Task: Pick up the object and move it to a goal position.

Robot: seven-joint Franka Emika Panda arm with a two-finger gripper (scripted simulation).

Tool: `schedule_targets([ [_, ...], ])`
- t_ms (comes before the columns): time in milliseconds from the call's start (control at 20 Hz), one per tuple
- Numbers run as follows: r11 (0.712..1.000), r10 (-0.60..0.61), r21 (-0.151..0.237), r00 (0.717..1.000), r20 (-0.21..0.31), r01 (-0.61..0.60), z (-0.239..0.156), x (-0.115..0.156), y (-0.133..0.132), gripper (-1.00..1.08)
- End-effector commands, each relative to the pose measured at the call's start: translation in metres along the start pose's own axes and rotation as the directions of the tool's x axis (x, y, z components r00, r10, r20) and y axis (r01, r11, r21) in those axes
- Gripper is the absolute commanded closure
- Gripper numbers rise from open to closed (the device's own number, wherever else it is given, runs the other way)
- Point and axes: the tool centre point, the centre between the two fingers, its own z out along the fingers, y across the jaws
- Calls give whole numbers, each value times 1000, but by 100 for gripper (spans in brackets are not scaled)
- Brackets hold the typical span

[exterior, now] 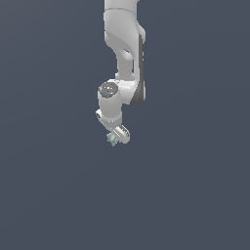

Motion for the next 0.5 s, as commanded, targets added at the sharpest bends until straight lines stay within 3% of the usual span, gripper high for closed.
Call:
schedule_targets([
  [0, 1000, 1, 1, 1000, -1, -1, 9, 0, 0, -92],
  [200, 1000, 1, 1, 1000, 0, -1, 13, 1, 0, -92],
  [250, 1000, 1, 1, 1000, 0, -1, 13, 1, 0, 108],
  [450, 1000, 1, 1, 1000, 0, -1, 13, 1, 0, 108],
])
